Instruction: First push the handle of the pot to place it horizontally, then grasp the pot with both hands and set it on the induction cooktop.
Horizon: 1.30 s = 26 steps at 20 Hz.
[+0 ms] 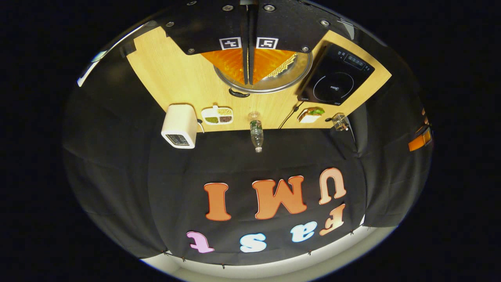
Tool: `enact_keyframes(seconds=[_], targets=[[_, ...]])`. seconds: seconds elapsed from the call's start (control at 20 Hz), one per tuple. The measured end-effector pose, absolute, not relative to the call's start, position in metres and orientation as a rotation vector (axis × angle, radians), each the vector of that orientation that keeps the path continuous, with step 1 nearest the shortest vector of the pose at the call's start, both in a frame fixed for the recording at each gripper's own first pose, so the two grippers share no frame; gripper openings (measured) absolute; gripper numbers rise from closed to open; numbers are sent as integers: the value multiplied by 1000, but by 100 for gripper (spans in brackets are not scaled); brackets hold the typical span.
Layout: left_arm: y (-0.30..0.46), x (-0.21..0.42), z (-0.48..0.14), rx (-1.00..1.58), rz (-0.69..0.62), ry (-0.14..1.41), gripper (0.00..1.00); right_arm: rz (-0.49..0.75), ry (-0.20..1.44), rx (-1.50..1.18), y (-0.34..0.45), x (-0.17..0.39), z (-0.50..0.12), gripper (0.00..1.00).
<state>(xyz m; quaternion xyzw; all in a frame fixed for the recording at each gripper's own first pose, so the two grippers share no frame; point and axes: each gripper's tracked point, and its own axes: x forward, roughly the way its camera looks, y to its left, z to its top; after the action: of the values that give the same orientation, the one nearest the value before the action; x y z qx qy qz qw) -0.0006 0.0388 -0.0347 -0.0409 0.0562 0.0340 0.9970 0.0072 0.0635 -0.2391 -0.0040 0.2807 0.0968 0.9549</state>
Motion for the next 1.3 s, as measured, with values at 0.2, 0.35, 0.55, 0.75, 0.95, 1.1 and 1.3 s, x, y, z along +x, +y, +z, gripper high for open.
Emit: enact_keyframes(seconds=[0.2,0.35,0.55,0.75,0.95,1.1,1.3], targets=[[39,-1,-35,-79,70,116,98,224,648,-19,66,-11,-269,0],[36,-3,-37,-72,63,120,98,228,690,-20,66,-21,-285,0],[29,-6,-42,-58,50,135,98,234,757,-15,63,-44,-308,0],[21,-13,-50,-55,38,155,98,247,812,-19,63,-61,-328,0],[21,-19,-54,-47,36,163,98,268,854,-24,68,-80,-343,0],[20,-23,-60,-40,31,173,98,283,884,-34,75,-93,-355,0],[26,-25,-70,-42,32,194,98,314,948,-46,88,-109,-374,0]])
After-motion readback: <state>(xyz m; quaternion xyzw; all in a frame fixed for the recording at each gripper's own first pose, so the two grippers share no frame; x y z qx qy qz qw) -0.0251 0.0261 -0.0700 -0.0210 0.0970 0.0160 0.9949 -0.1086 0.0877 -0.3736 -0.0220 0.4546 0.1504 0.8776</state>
